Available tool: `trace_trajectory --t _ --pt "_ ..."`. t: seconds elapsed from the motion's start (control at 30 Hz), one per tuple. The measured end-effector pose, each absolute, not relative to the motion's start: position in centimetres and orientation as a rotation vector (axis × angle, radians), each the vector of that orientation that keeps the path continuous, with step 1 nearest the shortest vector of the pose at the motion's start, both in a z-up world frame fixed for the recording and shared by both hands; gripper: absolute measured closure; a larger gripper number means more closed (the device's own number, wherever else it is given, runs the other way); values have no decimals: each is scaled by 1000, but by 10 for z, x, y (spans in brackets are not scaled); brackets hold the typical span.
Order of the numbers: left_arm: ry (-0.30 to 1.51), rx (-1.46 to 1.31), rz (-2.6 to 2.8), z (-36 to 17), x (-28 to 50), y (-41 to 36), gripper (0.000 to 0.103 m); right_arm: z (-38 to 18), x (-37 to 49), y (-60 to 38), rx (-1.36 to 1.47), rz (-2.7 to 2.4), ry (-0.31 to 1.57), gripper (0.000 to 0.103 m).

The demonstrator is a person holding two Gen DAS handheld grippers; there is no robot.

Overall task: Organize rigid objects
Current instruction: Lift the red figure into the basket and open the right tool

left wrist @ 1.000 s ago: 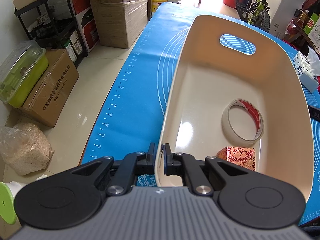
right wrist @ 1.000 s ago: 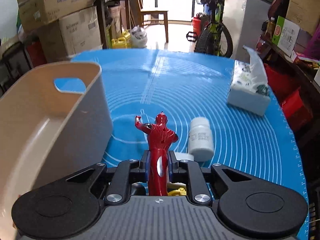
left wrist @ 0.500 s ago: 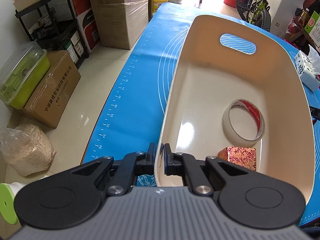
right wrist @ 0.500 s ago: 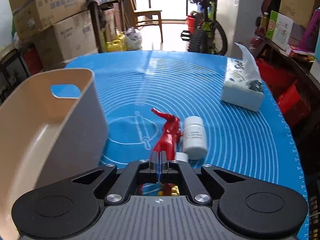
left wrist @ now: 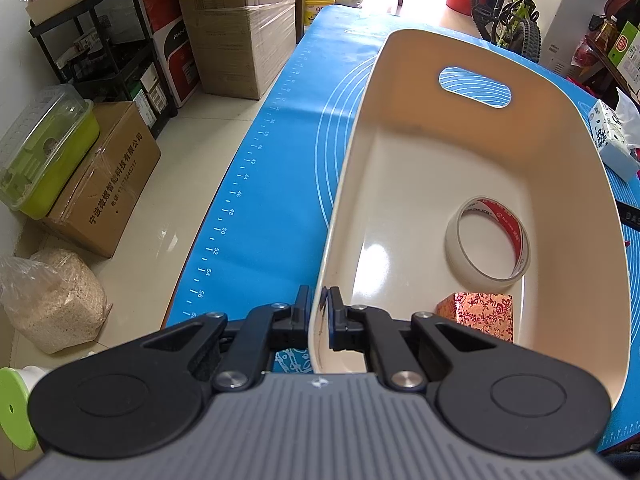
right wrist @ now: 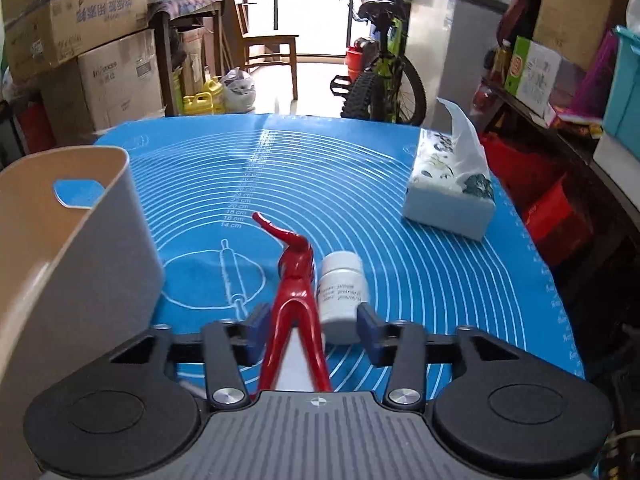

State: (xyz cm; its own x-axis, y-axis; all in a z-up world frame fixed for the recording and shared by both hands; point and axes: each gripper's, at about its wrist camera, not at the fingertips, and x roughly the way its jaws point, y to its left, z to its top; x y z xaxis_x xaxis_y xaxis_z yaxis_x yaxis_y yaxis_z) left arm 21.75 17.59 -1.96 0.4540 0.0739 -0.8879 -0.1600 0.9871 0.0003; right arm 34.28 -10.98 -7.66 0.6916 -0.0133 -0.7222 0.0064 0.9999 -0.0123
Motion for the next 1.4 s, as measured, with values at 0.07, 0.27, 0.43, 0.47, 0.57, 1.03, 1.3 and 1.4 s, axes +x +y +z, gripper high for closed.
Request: trace_trajectory --t 0.07,0.27,0.43,0.47,0.57,1.03,1.3,1.4 --pt "1091 -89 144 -20 218 176 93 -83 348 -112 5 3 824 41" --pt "1091 -88 145 -20 218 176 93 -92 355 -112 -16 8 807 37" --pt "1091 -87 145 -20 218 176 93 -94 355 -107 -56 26 773 43" --pt "1091 -87 145 -20 218 177 93 -93 355 -105 -70 27 768 47" --pt "1091 -87 145 -20 218 176 93 -88 354 -100 -95 50 750 63" --pt "1090 -91 142 -20 218 177 93 -85 349 -89 -143 94 744 65" --pt "1090 -92 141 -20 218 177 93 -80 341 -92 -137 87 717 65" --pt "1089 -92 141 -20 218 177 93 -74 338 -94 -126 80 696 65"
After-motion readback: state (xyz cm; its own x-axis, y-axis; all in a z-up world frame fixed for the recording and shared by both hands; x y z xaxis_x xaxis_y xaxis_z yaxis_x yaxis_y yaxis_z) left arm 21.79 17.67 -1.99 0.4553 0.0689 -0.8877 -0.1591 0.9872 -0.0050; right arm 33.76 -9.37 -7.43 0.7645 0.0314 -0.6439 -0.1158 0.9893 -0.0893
